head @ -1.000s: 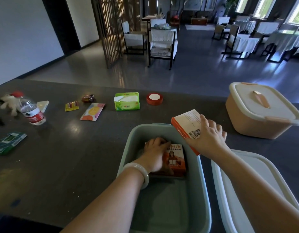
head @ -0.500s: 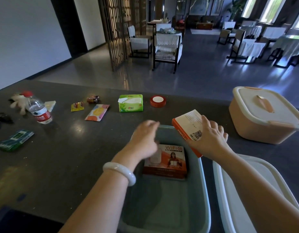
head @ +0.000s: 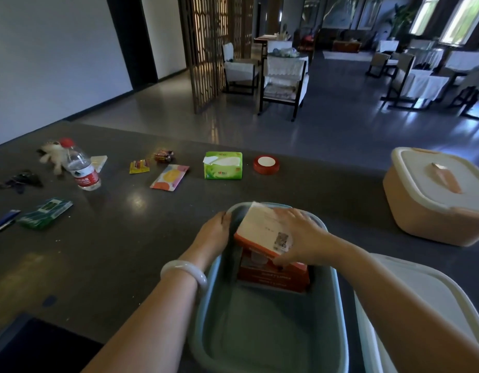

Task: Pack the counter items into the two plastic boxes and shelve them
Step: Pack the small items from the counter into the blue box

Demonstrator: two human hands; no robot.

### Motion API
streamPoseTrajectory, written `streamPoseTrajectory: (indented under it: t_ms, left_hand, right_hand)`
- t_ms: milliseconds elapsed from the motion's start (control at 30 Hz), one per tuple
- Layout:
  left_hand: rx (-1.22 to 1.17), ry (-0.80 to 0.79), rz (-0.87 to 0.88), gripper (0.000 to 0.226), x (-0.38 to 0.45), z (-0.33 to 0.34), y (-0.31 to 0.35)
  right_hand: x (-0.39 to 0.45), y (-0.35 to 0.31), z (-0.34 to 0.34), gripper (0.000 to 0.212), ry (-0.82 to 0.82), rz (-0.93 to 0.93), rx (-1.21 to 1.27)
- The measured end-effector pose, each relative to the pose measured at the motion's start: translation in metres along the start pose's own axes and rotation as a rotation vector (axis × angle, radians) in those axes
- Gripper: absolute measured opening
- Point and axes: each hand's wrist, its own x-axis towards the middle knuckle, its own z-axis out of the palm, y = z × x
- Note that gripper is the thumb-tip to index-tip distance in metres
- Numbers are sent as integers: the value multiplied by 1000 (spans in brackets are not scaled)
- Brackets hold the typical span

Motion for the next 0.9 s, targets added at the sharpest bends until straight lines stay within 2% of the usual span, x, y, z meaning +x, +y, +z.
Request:
streamPoseTrajectory:
  t_ms: [133,467,667,900]
  left_hand:
    - [12,-21,-56,49,2,1,0]
    - [71,13,-15,46,9,4,-4]
    - [110,37,-3,45,9,6,-4]
    - [111,41,9,42,10,7,-4]
  right_hand:
    - [4,7,13,114,-157,-31,-86]
    - [25,16,22,117,-183,34,-127]
    - [25,19,25,123,-129,22,-148]
    - [19,15,26,129,-32,-126,-187]
